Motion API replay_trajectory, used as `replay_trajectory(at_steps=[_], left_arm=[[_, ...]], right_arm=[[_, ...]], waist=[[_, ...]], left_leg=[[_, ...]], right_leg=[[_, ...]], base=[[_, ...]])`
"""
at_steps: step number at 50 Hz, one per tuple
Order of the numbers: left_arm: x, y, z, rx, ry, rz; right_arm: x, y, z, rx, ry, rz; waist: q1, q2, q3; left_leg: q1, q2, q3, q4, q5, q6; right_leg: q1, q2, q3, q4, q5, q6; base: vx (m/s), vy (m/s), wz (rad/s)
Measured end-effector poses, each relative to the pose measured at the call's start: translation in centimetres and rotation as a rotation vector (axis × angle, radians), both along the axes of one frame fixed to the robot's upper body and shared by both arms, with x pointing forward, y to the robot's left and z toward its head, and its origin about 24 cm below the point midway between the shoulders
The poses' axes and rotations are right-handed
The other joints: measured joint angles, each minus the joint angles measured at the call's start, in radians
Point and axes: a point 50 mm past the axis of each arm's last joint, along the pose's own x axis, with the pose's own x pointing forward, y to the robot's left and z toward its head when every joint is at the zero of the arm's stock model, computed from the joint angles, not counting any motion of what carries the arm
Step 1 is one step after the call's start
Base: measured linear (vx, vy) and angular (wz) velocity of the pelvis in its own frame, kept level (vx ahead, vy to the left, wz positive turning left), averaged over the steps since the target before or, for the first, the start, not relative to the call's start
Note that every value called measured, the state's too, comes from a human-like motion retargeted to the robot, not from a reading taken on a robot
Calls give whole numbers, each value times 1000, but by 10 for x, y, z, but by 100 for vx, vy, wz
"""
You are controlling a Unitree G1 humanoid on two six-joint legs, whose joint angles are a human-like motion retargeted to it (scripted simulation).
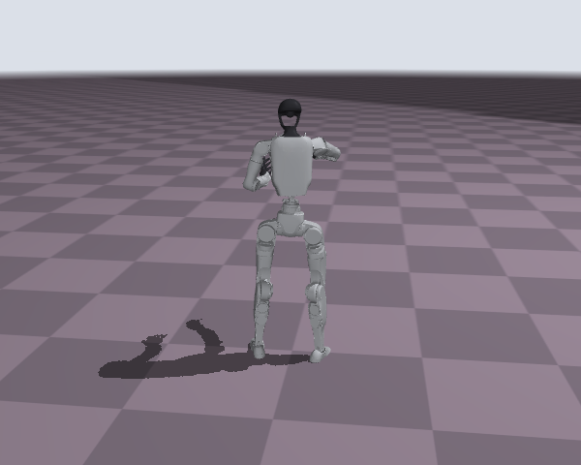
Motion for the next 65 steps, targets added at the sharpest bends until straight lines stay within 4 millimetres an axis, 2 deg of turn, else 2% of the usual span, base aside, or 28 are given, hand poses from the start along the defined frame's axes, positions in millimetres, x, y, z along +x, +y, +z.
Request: replay_trajectory(at_steps=[2, 5, 8, 11, 14, 17, 20, 22, 25, 29, 30, 32, 35, 37, 40, 42, 45, 48, 50, 52, 55, 58, 60, 62, 63, 65], left_arm=[[2, -5, 8, -40, -20, -13], [24, -25, 39, -74, -97, -29], [62, -55, 81, -47, -163, 10], [101, -78, 113, 84, -153, 126], [132, -88, 124, 280, -73, 222], [146, -88, 119, 406, 2, 229], [141, -86, 105, 376, -5, 175], [125, -78, 90, 283, -40, 126], [86, -49, 59, 145, -74, 54], [29, -4, 10, 40, -7, 20], [17, 4, 1, 15, 16, 16], [3, 10, -4, -27, 27, 19], [4, 3, 18, -67, -61, 34], [16, -13, 49, -61, -177, 34], [44, -48, 103, 0, -333, 38], [67, -69, 129, 60, -351, 87], [104, -90, 148, 199, -271, 206], [131, -92, 142, 324, -148, 275], [138, -86, 129, 365, -94, 296], [135, -77, 110, 346, -79, 280], [113, -57, 68, 247, -65, 206], [72, -31, 17, 138, 4, 95], [43, -13, -10, 74, 59, 49], [21, 0, -25, 42, 88, 32], [13, 4, -26, 22, 84, 26], [5, 7, -16, -8, 33, 27]], right_arm=[[2, 0, -3, 3, 1, -10], [5, 3, -9, 44, 27, -14], [8, 10, -13, 7, 70, -3], [12, 18, -17, 23, 107, 11], [15, 23, -17, 39, 150, 16], [17, 23, -14, 51, 172, 2], [18, 18, -8, 59, 156, -25], [19, 16, -3, 61, 134, -43], [18, 14, 4, 49, 98, -64], [17, 14, 13, 132, 45, -65], [16, 15, 15, 122, 36, -63], [15, 16, 15, 110, 29, -55], [14, 18, 10, 96, 38, -43], [14, 20, 4, 91, 62, -38], [16, 23, -4, 77, 101, -31], [18, 28, -9, 23, 101, -21], [18, 36, -13, 94, 140, 20], [18, 42, -11, 78, 163, 36], [18, 45, -10, 74, 160, 41], [19, 47, -6, 70, 141, 40], [19, 49, 0, 65, 108, 31], [19, 52, 7, 50, 77, 21], [18, 52, 11, 54, 47, 21], [18, 50, 12, 141, 53, 21], [17, 48, 12, 126, 54, 18], [16, 45, 10, 96, 56, 12]], waist=[[-4, -1, -2], [-29, -10, -8], [-73, -24, -12], [-121, -36, -15], [-152, -41, -18], [-152, -34, -17], [-124, -18, -9], [-100, -6, 0], [-68, 12, 15], [-34, 24, 39], [-28, 26, 44], [-22, 29, 47], [-30, 26, 44], [-47, 19, 36], [-81, 1, 28], [-108, -12, 23], [-141, -24, 18], [-152, -22, 15], [-148, -15, 15], [-133, -4, 17], [-108, 13, 26], [-90, 24, 43], [-78, 30, 54], [-66, 34, 61], [-61, 36, 62], [-56, 41, 60]], left_leg=[[-2, -1, -2, 0, 3, 1], [-7, -3, -20, 0, 10, 8], [-19, -3, -51, 0, 20, 11], [-30, -1, -80, 0, 26, 10], [-39, 3, -101, 0, 31, 8], [-42, 7, -109, 0, 32, 10], [-35, 10, -101, 0, 30, 14], [-26, 11, -87, 0, 26, 17], [-12, 12, -60, 0, 20, 18], [3, 13, -22, 0, 13, 12], [4, 13, -14, 0, 13, 10], [3, 12, -5, 1, 13, 9], [-3, 10, -6, 2, 17, 10], [-9, 10, -17, 1, 21, 13], [-22, 11, -38, 0, 27, 16], [-29, 14, -50, 0, 30, 15], [-38, 20, -63, 0, 32, 13], [-43, 26, -62, 0, 32, 13], [-40, 29, -55, 0, 31, 13], [-35, 34, -38, 0, 28, 11], [-20, 35, -7, 0, 22, 7], [-1, 25, 19, 0, 15, 6], [9, 20, 33, 0, 12, 4], [15, 16, 41, 1, 9, 2], [15, 14, 43, 3, 10, 2], [13, 10, 41, 5, 11, 3]], right_leg=[[-2, -1, 0, 1, 0, 0], [0, -4, -13, 7, -4, -7], [0, -6, -39, 19, -12, -20], [0, -6, -66, 33, -22, -27], [-2, -5, -87, 46, -29, -27], [-4, -2, -95, 52, -31, -23], [-2, 1, -87, 52, -29, -21], [0, 2, -75, 49, -26, -23], [1, 5, -48, 42, -20, -26], [-1, 8, -12, 31, -11, -26], [-3, 9, -4, 28, -8, -25], [-6, 9, 4, 22, -4, -22], [-8, 9, 4, 16, 0, -17], [-9, 8, -5, 15, 0, -16], [-12, 8, -24, 20, -3, -17], [-14, 10, -36, 23, -6, -17], [-17, 15, -49, 27, -9, -12], [-23, 21, -50, 27, -7, -2], [-23, 25, -43, 23, -4, 6], [-25, 31, -29, 17, 2, 7], [-24, 35, -1, 8, 9, 7], [-16, 25, 24, 4, 10, 7], [-13, 22, 38, 0, 11, 3], [-9, 19, 47, -4, 12, -2], [-9, 17, 49, -5, 13, -5], [-8, 13, 49, -5, 12, -10]], base=[[0, 0, 0], [-2, -1, 21], [-5, -1, 46], [-5, -2, 48], [-3, -2, 34], [-1, -1, 6], [0, -1, -7], [2, -2, -31], [2, -2, -43], [1, -2, -46], [0, -2, -35], [-1, -1, -23], [0, 0, 0], [-5, -1, 23], [-7, -1, 33], [-7, -1, 31], [-4, 0, 15], [0, 0, 0], [-1, 0, -23], [0, 0, -41], [2, 1, -47], [4, 4, -39], [4, 3, -33], [2, 1, -12], [0, 0, 0], [0, 0, 0]])
